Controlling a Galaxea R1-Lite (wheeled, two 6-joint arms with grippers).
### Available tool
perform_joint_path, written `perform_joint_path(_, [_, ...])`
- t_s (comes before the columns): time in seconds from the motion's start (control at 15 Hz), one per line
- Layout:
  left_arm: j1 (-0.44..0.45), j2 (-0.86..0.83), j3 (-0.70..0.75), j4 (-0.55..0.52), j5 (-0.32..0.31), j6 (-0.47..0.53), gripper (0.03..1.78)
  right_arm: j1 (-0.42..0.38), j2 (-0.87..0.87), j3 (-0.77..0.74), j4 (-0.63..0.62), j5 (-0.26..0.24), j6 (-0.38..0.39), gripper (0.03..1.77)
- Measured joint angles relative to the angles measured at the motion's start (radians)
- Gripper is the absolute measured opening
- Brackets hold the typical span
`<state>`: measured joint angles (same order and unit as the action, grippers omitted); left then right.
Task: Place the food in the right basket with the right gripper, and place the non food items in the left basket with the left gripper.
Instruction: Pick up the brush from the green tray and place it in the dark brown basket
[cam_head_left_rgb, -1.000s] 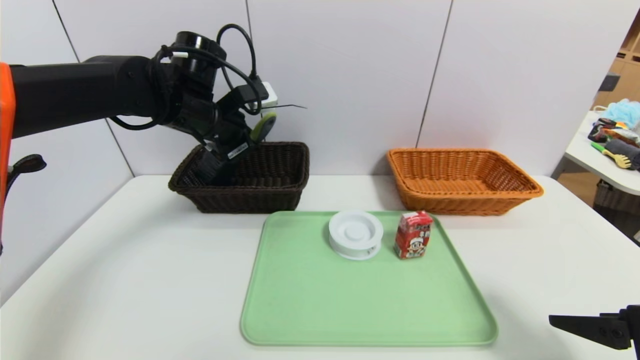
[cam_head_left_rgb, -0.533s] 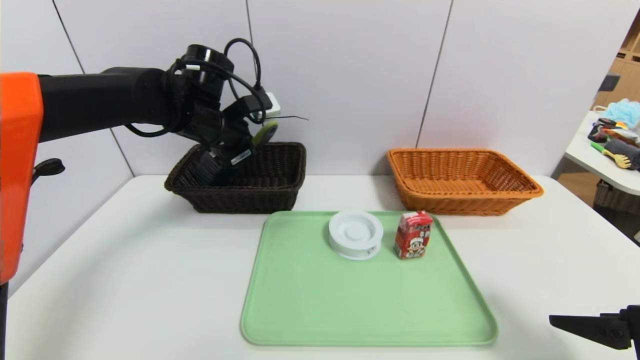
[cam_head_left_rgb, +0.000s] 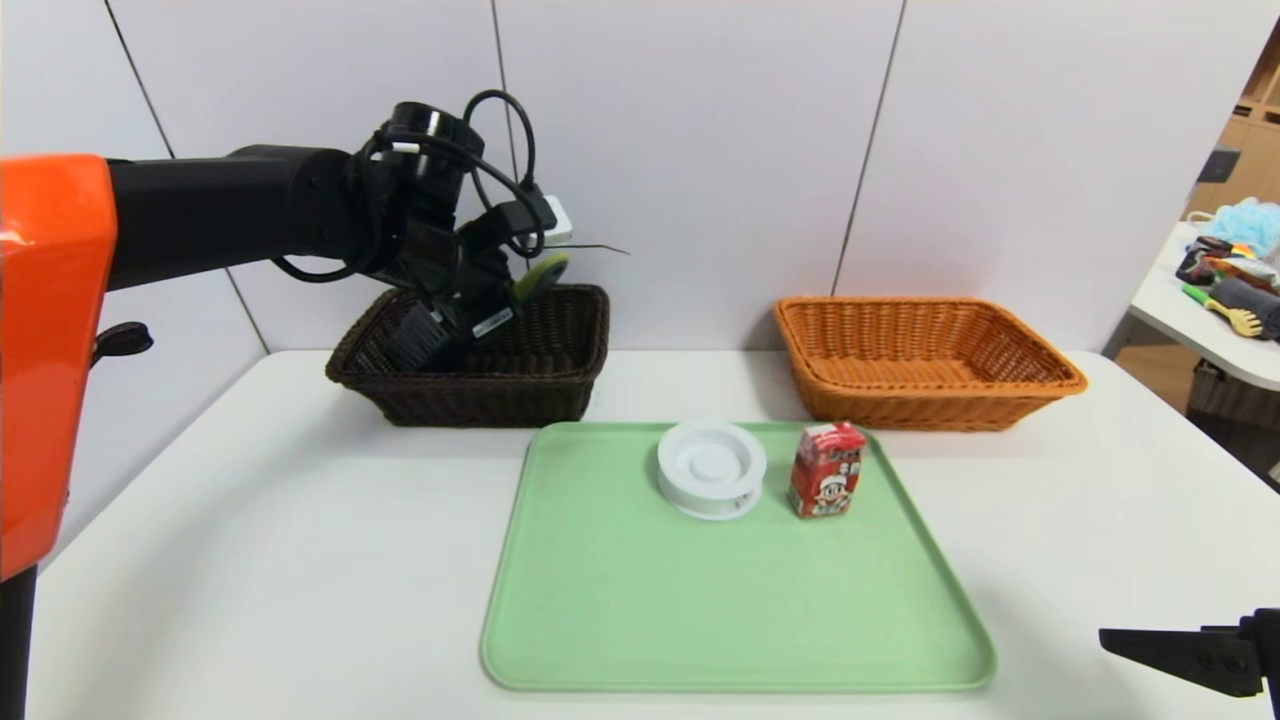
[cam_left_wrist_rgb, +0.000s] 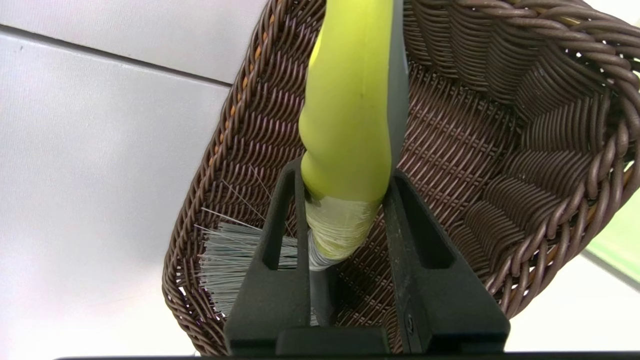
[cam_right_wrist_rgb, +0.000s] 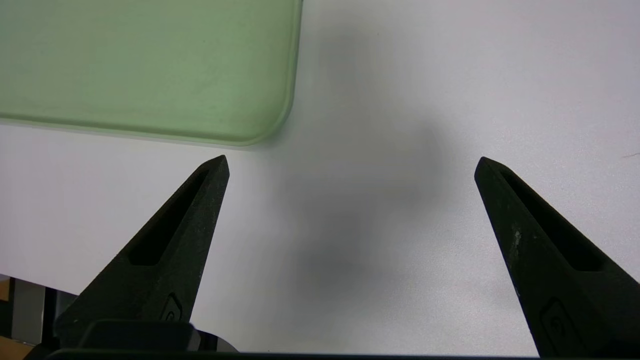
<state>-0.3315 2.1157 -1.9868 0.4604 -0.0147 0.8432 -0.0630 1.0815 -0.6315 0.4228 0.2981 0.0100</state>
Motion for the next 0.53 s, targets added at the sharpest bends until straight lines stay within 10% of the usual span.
perform_joint_path(0.53, [-0.015, 0.0, 0.0, -0.001, 0.001, -0.039, 0.46, 0.0, -0.003, -0.005, 0.0, -0.001, 0.001, 1.7])
